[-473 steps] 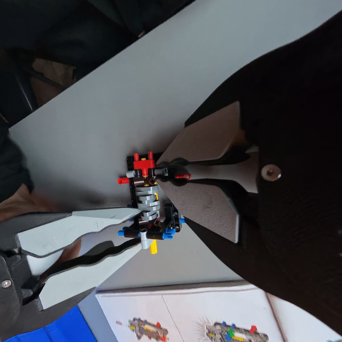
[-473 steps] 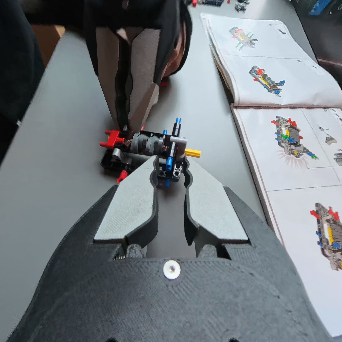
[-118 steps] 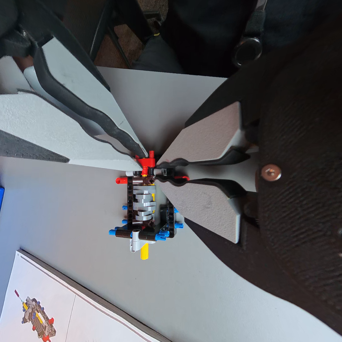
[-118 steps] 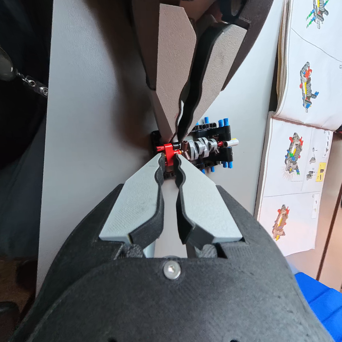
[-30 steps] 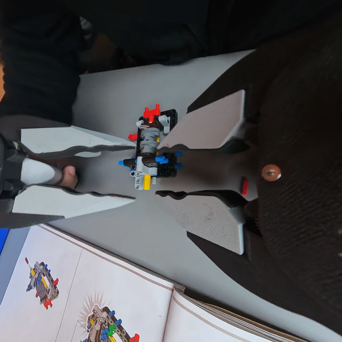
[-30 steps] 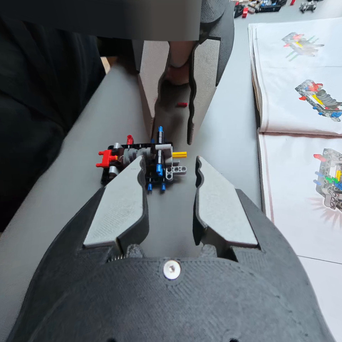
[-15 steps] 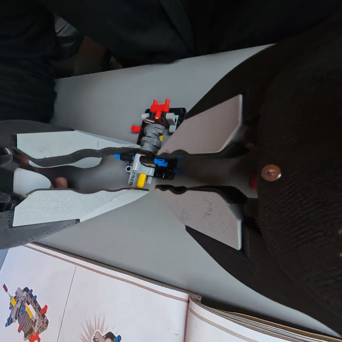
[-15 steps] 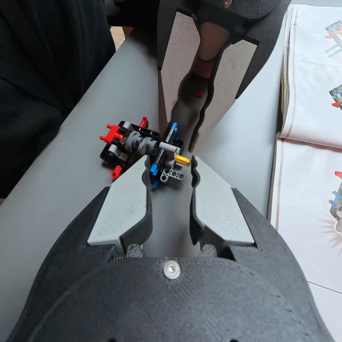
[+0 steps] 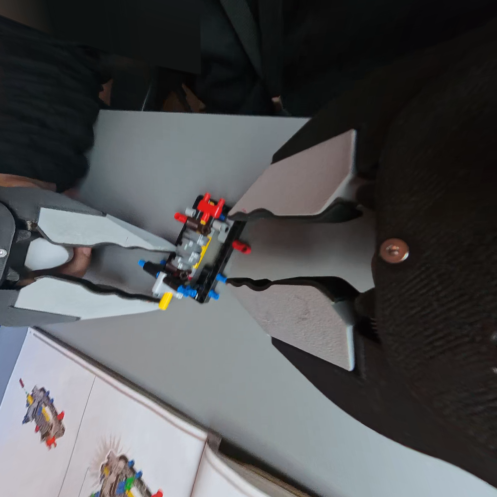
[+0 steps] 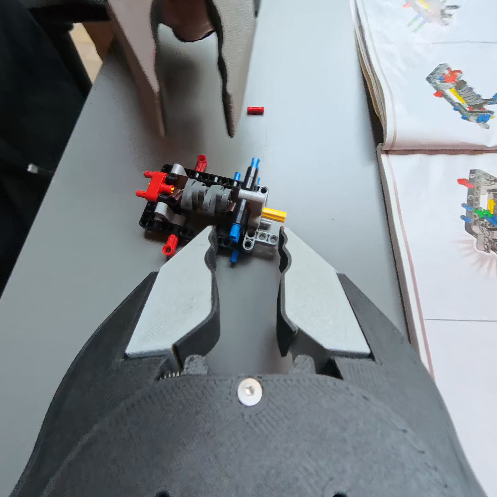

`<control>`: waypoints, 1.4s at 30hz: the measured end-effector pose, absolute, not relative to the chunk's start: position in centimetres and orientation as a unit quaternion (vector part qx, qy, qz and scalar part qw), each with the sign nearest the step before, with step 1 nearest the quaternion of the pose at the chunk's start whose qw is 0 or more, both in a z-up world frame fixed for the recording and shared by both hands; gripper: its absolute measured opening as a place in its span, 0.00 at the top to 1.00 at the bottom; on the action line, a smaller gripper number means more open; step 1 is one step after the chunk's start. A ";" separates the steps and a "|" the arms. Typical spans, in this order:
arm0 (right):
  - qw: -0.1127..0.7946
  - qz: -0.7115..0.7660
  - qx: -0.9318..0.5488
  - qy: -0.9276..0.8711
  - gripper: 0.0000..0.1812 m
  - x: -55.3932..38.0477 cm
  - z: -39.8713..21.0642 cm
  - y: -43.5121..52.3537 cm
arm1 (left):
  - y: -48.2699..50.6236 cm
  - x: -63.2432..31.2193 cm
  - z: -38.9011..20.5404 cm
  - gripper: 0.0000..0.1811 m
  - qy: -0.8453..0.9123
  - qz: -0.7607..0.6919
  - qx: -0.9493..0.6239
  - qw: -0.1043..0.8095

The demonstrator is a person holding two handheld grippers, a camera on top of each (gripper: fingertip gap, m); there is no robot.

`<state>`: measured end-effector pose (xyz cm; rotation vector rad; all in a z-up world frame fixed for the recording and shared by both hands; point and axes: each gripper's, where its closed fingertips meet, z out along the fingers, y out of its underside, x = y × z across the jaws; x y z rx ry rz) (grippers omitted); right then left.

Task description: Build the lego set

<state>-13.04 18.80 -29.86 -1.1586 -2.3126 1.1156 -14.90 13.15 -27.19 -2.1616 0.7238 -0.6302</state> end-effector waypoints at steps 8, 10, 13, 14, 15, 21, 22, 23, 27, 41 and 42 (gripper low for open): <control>0.174 0.390 -0.431 -0.795 0.75 -11.1 -29.8 17.9 | 12.6 -13.7 -29.6 0.76 0.245 -0.139 -0.885 0.370; 0.177 0.398 -0.438 -0.786 0.74 -10.6 -29.5 17.7 | 13.2 -14.8 -29.5 0.76 0.231 -0.099 -0.890 0.380; 0.183 0.395 -0.434 -0.789 0.73 -9.5 -29.5 17.1 | 14.0 -18.1 -29.3 0.81 0.193 -0.039 -0.902 0.385; 0.184 0.395 -0.431 -0.790 0.73 -9.1 -29.5 16.8 | 13.9 -18.8 -29.2 0.79 0.193 -0.030 -0.902 0.385; 0.190 0.388 -0.432 -0.792 0.74 -8.7 -29.6 16.9 | 13.6 -19.5 -29.1 0.79 0.191 -0.024 -0.903 0.384; 0.238 0.366 -0.458 -0.774 0.77 -7.1 -29.4 19.9 | 11.1 -20.8 -28.3 0.79 0.212 -0.015 -0.907 0.364; 0.249 0.353 -0.472 -0.768 0.77 -7.1 -29.4 20.9 | 10.7 -20.9 -28.2 0.80 0.214 -0.015 -0.907 0.362; 0.259 0.345 -0.483 -0.762 0.77 -7.2 -29.4 21.6 | 10.4 -21.0 -28.2 0.80 0.212 -0.018 -0.909 0.358; 0.314 0.367 -0.523 -0.702 0.78 -8.2 -27.0 23.6 | 9.5 -23.2 -27.4 0.80 0.140 -0.051 -0.920 0.363; 0.365 0.526 -0.529 -0.557 0.79 -8.2 -21.2 26.1 | 12.4 -21.9 -29.8 0.85 0.087 -0.151 -0.938 0.298; 0.363 0.523 -0.529 -0.561 0.79 -8.2 -21.4 25.9 | 12.5 -21.8 -30.0 0.86 0.090 -0.149 -0.940 0.293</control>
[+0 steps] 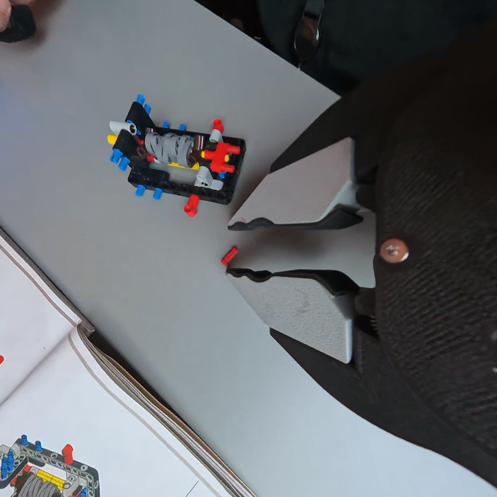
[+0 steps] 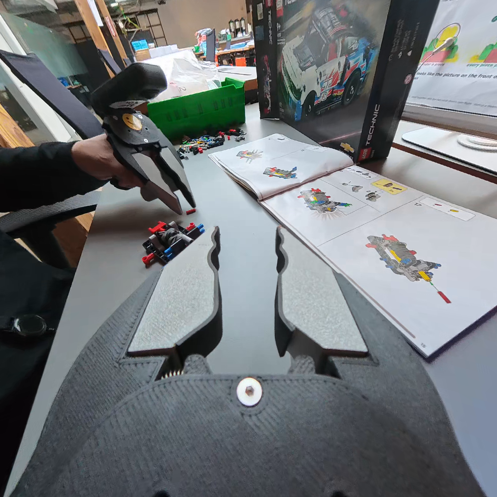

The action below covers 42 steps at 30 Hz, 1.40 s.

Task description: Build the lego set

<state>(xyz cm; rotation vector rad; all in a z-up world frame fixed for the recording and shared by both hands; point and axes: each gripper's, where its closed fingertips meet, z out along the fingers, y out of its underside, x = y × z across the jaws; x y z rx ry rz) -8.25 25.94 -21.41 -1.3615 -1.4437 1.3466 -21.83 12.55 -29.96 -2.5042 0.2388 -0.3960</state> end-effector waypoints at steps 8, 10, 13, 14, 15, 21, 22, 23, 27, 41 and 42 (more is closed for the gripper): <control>0.343 0.522 -0.514 -0.588 0.81 -8.8 -22.0 24.2 | 13.5 -22.5 -30.4 1.00 0.150 -0.107 -0.932 0.312; 0.336 0.532 -0.501 -0.594 0.84 -9.0 -21.8 23.2 | 14.0 -21.4 -29.2 1.00 0.194 -0.099 -0.910 0.352; 0.316 0.562 -0.473 -0.600 0.92 -9.7 -20.8 21.0 | 15.3 -18.2 -24.9 1.00 0.295 -0.045 -0.843 0.448; 0.307 0.573 -0.462 -0.603 0.93 -10.0 -20.4 20.0 | 15.6 -16.8 -23.8 0.99 0.322 -0.034 -0.825 0.462; 0.297 0.580 -0.457 -0.606 0.94 -10.3 -20.1 19.2 | 15.9 -15.6 -23.0 0.99 0.339 -0.028 -0.814 0.471; 0.263 0.588 -0.458 -0.613 0.95 -10.9 -20.4 17.4 | 16.9 -11.2 -20.6 0.99 0.391 -0.009 -0.784 0.482; 0.259 0.593 -0.455 -0.612 0.95 -10.7 -20.4 17.2 | 17.0 -10.8 -20.2 1.00 0.393 -0.003 -0.779 0.488; 0.254 0.598 -0.451 -0.612 0.94 -10.4 -20.2 17.0 | 17.0 -10.5 -19.9 1.00 0.398 0.002 -0.774 0.492; 0.246 0.615 -0.443 -0.604 0.95 -9.9 -19.7 16.8 | 17.2 -9.9 -20.0 1.00 0.414 0.030 -0.767 0.489; 0.209 0.647 -0.464 -0.568 0.96 -10.4 -19.8 17.6 | 18.0 -9.6 -20.0 0.99 0.426 0.078 -0.750 0.500; 0.207 0.650 -0.462 -0.567 0.98 -10.3 -19.8 17.6 | 18.0 -9.5 -19.9 0.99 0.428 0.080 -0.747 0.502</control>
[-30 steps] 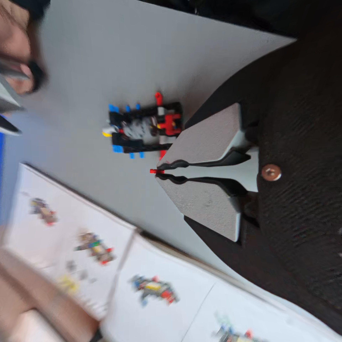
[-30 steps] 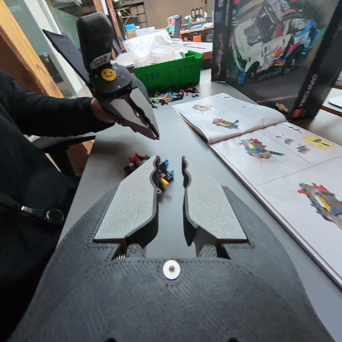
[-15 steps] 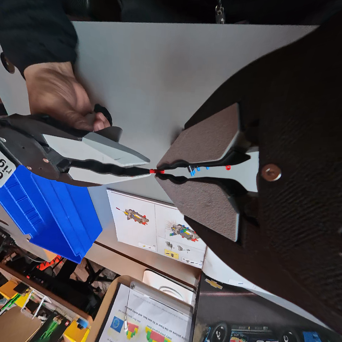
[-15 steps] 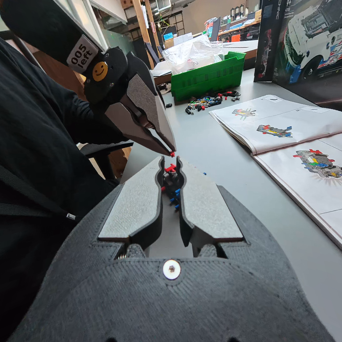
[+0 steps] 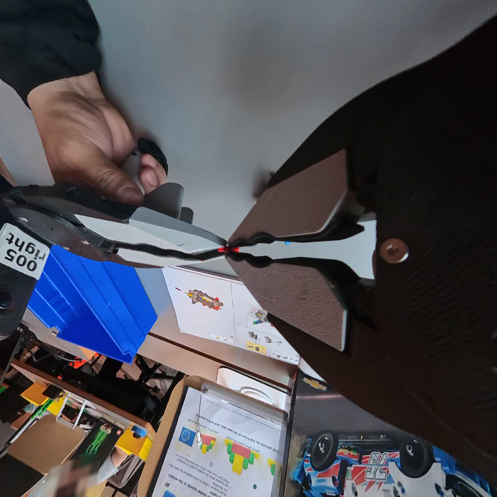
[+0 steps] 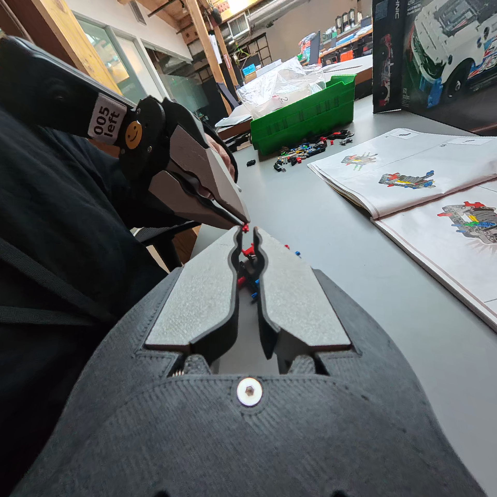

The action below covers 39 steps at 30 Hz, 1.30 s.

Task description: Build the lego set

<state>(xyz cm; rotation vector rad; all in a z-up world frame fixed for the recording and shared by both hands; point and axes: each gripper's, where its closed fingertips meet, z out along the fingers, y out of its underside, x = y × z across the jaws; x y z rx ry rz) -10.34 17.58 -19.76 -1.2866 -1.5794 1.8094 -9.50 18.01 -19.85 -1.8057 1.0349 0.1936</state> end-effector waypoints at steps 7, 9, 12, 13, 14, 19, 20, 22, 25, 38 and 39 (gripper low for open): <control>0.229 0.650 -0.449 -0.569 1.00 -10.3 -19.4 17.6 | 18.2 -9.5 -19.6 0.99 0.427 0.075 -0.745 0.507; 0.207 0.666 -0.450 -0.558 0.99 -10.2 -19.2 17.5 | 18.1 -9.3 -19.9 0.99 0.431 0.073 -0.747 0.501; 0.202 0.666 -0.454 -0.556 1.00 -10.2 -19.4 17.7 | 18.1 -9.2 -20.1 0.99 0.433 0.077 -0.748 0.497; 0.206 0.660 -0.457 -0.560 1.00 -10.3 -19.5 17.8 | 18.2 -9.3 -20.2 0.99 0.430 0.077 -0.750 0.497; 0.214 0.655 -0.457 -0.562 1.00 -10.3 -19.5 17.9 | 18.2 -9.3 -20.2 0.99 0.427 0.077 -0.751 0.498; 0.207 0.663 -0.464 -0.550 0.94 -10.5 -19.4 18.3 | 18.3 -9.9 -19.9 0.99 0.439 0.082 -0.749 0.489; 0.201 0.668 -0.464 -0.546 0.91 -10.6 -19.4 18.4 | 18.2 -9.9 -20.0 0.99 0.446 0.074 -0.751 0.482; 0.206 0.667 -0.465 -0.545 0.90 -10.7 -19.4 18.9 | 18.6 -10.7 -20.3 0.99 0.446 0.073 -0.759 0.469; 0.215 0.665 -0.468 -0.540 0.90 -10.6 -19.7 19.7 | 18.7 -11.2 -20.7 0.99 0.448 0.046 -0.766 0.458; 0.172 0.660 -0.472 -0.559 0.92 -11.6 -21.1 17.4 | 16.9 -12.6 -21.6 0.99 0.433 0.082 -0.766 0.468; 0.169 0.663 -0.471 -0.557 0.92 -11.7 -21.0 17.3 | 16.9 -12.5 -21.6 0.99 0.435 0.083 -0.765 0.468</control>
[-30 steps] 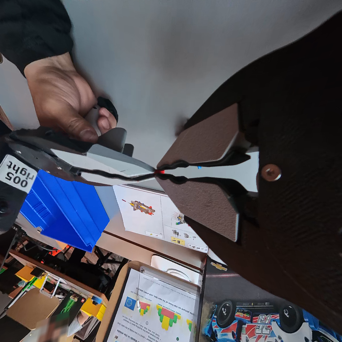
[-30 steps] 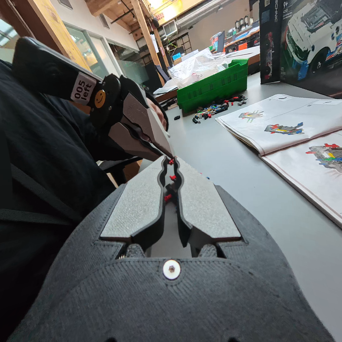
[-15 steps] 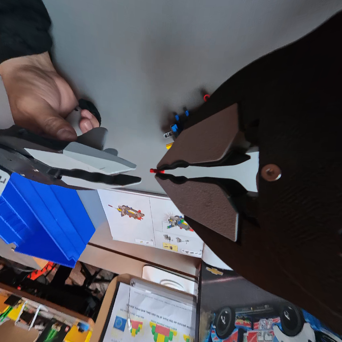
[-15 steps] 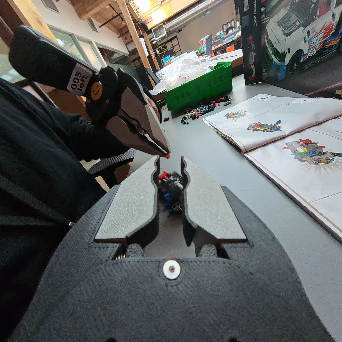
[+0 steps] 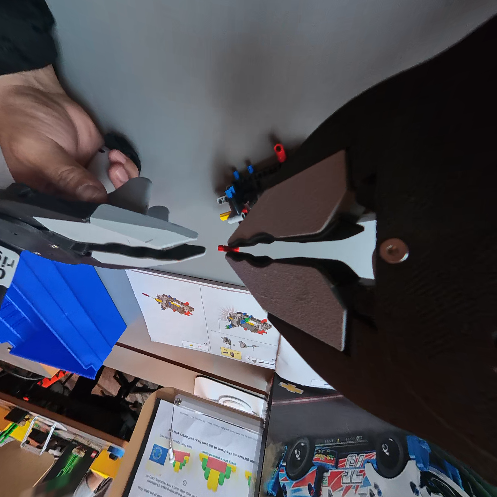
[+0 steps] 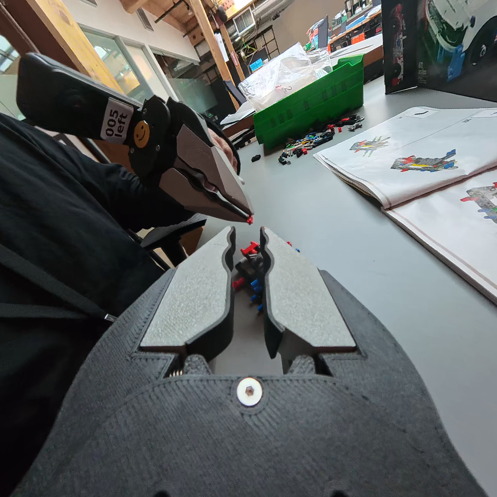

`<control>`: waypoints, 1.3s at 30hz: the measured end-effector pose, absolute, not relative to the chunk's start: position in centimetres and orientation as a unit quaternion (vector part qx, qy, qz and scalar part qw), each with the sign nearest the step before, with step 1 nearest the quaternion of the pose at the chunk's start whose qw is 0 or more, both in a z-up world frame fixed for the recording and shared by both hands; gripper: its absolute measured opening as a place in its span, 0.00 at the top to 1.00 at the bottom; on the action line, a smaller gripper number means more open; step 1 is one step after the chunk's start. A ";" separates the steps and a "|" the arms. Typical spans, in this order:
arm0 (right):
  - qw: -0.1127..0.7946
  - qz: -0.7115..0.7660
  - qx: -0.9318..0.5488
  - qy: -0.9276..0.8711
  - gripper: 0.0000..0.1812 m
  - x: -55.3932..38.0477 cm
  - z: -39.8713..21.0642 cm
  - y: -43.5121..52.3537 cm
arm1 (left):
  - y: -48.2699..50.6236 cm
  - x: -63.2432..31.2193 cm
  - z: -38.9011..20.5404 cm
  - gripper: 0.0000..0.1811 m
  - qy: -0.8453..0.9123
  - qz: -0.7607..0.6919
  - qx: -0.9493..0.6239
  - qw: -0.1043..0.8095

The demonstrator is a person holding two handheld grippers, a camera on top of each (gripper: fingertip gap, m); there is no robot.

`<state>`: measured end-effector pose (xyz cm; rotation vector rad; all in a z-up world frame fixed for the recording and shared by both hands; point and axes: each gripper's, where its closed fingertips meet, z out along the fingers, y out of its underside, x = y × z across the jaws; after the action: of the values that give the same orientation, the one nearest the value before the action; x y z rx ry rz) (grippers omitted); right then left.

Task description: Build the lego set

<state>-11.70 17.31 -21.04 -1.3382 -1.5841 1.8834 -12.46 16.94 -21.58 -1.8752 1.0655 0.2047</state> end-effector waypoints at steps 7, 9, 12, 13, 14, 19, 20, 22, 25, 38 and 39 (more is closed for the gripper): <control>0.161 0.665 -0.473 -0.555 0.92 -11.8 -21.0 17.2 | 17.5 -11.7 -21.5 0.99 0.442 0.080 -0.762 0.467; 0.162 0.662 -0.473 -0.558 0.94 -11.9 -21.1 17.2 | 17.7 -11.6 -21.4 0.99 0.443 0.074 -0.762 0.467; 0.163 0.660 -0.473 -0.560 0.98 -11.9 -21.2 17.1 | 17.8 -11.1 -21.2 0.99 0.446 0.061 -0.760 0.469; 0.162 0.662 -0.471 -0.560 0.99 -11.9 -21.1 17.0 | 17.8 -11.0 -21.3 0.99 0.448 0.059 -0.761 0.466; 0.161 0.662 -0.471 -0.561 0.98 -11.8 -21.1 16.9 | 17.8 -11.1 -21.4 0.99 0.448 0.058 -0.763 0.462; 0.180 0.618 -0.481 -0.596 0.91 -11.1 -22.3 17.7 | 16.2 -14.2 -23.3 1.00 0.414 0.054 -0.812 0.408; 0.195 0.603 -0.473 -0.611 0.89 -10.8 -22.4 17.8 | 15.5 -15.4 -23.7 0.99 0.396 0.052 -0.826 0.396; 0.220 0.582 -0.442 -0.647 0.86 -10.1 -22.2 17.2 | 13.4 -17.5 -24.6 1.00 0.356 0.015 -0.857 0.372; 0.243 0.533 -0.388 -0.712 0.81 -10.0 -22.5 15.2 | 10.2 -19.7 -26.6 0.99 0.297 -0.053 -0.894 0.330; 0.267 0.204 -0.253 -0.907 0.86 -14.6 -28.7 12.9 | 8.8 -16.0 -27.9 1.00 0.239 -0.225 -0.877 0.350; 0.264 0.200 -0.248 -0.910 0.89 -14.7 -28.8 12.9 | 9.1 -15.8 -27.8 1.00 0.237 -0.230 -0.874 0.356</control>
<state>-14.69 12.90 -28.85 -0.6718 -2.4614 0.5404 -15.78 9.09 -27.80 -2.2571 0.6131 -0.5942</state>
